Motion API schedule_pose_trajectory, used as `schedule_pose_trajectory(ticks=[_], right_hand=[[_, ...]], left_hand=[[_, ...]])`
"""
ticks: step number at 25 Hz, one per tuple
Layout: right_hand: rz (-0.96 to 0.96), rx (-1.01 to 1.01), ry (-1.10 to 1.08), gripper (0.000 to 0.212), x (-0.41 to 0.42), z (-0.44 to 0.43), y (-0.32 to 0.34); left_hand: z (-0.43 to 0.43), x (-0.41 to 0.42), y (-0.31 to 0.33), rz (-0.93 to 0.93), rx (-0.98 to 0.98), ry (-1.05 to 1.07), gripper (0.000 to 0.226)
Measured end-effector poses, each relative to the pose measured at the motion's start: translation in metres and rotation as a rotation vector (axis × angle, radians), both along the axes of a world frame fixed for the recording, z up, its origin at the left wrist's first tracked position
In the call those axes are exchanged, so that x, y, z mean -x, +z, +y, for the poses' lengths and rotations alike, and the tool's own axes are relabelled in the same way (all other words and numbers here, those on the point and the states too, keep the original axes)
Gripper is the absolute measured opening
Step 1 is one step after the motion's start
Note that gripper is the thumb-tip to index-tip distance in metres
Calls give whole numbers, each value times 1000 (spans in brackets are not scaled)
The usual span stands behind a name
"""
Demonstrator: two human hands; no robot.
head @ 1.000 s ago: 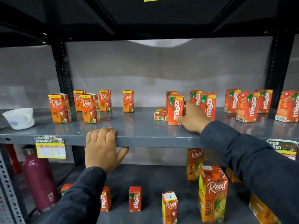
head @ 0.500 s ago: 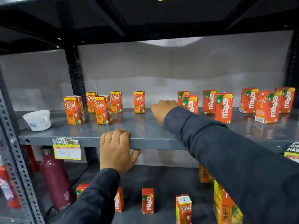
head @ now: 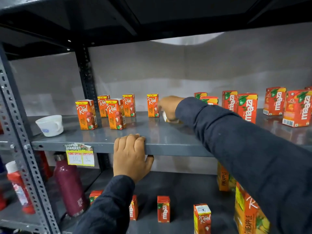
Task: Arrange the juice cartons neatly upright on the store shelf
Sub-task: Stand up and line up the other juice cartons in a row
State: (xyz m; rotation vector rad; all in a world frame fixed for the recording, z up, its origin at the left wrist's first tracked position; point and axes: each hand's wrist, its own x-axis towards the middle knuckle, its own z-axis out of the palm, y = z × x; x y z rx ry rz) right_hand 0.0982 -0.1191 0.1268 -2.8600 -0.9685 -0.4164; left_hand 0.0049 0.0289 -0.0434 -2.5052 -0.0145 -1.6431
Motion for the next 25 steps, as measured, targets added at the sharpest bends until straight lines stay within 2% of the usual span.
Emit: schedule_pose_trajectory(ticks=[3,6,8,10,13,16,18,25], right_hand=[[82,-210,158,44,2,-17,17],[406,-573,315,31,4,-43,25],[494,-595,343,31,4,-52,19],[508,-593,353,31,4,-52,13],[514,-694,364,28,9,-47,5],[394,-722,295,25,8,-41,-7],[386,-789,286,24,7,-39,-16],[462,-925,397,55,5,-43,-50]], left_hand=[[-1,1,1,8,3,12,47],[-2,2,1,25,9,22,48],[-3,2,1,34,16,25,49],[-3,3,1,46,26,33,50],[-4,4,1,60,33,35,51],[-4,5,2,71,28,35,51],[-3,5,3,74,22,37,51],[-2,2,1,53,5,42,49]])
